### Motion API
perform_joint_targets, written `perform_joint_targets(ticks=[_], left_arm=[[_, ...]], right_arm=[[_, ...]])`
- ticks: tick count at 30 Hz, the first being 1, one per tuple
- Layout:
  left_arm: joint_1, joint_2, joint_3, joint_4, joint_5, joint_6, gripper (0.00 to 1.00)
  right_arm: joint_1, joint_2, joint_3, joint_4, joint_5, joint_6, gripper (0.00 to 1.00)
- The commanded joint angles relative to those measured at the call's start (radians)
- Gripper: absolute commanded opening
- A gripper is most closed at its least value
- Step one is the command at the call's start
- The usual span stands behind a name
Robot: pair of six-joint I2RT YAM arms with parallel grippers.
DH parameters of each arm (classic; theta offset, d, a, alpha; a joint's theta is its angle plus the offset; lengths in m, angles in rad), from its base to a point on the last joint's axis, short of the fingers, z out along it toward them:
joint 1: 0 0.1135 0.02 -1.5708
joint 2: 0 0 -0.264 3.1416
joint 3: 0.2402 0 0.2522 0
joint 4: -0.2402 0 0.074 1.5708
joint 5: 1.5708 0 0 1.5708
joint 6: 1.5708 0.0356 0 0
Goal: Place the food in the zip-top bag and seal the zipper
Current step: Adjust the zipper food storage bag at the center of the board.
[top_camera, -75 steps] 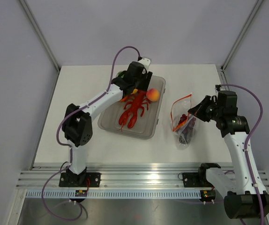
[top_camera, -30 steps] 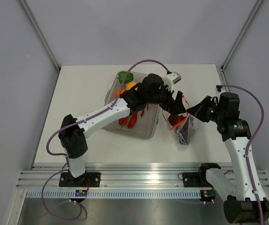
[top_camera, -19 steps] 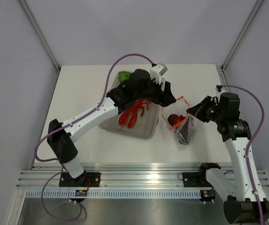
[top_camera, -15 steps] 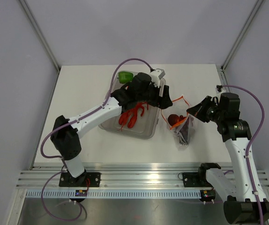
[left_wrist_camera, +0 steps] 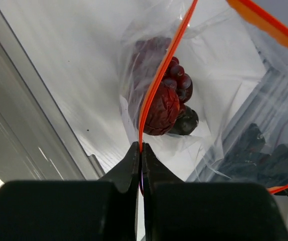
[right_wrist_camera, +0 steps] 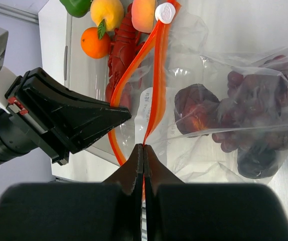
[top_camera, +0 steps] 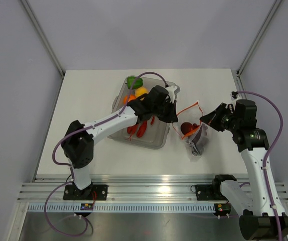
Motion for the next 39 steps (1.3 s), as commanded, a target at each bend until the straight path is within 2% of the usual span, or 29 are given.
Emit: perform_joint_targets(ticks=[1,4,7,10,14,16,19,23,27,30,34,35,36,37,38,39], left_arm=[[-0.006,-0.031,0.068,0.016,0.055,0.013,0.0],[-0.007,-0.074,0.094,0.079,0.189,-0.017,0.0],[-0.015,-0.088,0.151,0.093,0.25,-0.039,0.0],[-0.012,-0.107,0.132,0.11,0.25,-0.039,0.0],[0.032,-0.088,0.041,0.161,0.256,-0.069,0.0],[0.035,-0.058,0.049,0.087,0.198,-0.033,0.0],[0.039,0.01,0.099,0.011,0.185,0.009,0.0],[0.025,0.057,0.191,-0.037,0.259,0.03,0.0],[0.014,-0.036,0.245,-0.016,0.317,0.027,0.0],[0.008,-0.108,0.211,0.045,0.272,0.03,0.0],[0.008,-0.06,0.202,0.004,0.248,0.055,0.0],[0.009,-0.049,0.185,0.003,0.267,0.052,0.02],[0.008,-0.042,0.167,0.009,0.303,0.044,0.24],[0.009,-0.042,0.142,0.044,0.317,0.027,0.35],[0.009,-0.047,0.113,0.055,0.32,0.027,0.38],[0.009,-0.051,0.113,0.05,0.302,0.033,0.47]], right_arm=[[0.002,-0.003,0.061,-0.016,0.01,-0.028,0.0],[0.001,0.004,0.142,-0.067,0.015,-0.045,0.0],[0.001,0.004,0.226,-0.097,0.013,-0.049,0.0],[0.002,-0.012,0.265,-0.114,0.019,-0.058,0.0],[0.001,-0.02,0.205,-0.154,0.119,-0.104,0.0],[0.002,-0.01,0.13,-0.18,0.188,-0.112,0.0],[0.001,0.003,0.047,-0.179,0.238,-0.109,0.0],[0.002,0.026,0.073,-0.162,0.165,-0.098,0.0],[0.001,0.029,0.218,-0.176,0.068,-0.088,0.0],[0.001,0.017,0.278,-0.199,0.059,-0.091,0.0],[0.001,0.01,0.196,-0.171,0.087,-0.098,0.0],[0.001,0.014,0.167,-0.16,0.084,-0.095,0.0],[0.001,0.018,0.11,-0.136,0.078,-0.091,0.0],[0.001,0.017,0.087,-0.125,0.065,-0.077,0.0],[0.002,0.017,0.067,-0.116,0.058,-0.072,0.0],[0.002,0.012,0.044,-0.104,0.05,-0.072,0.0]])
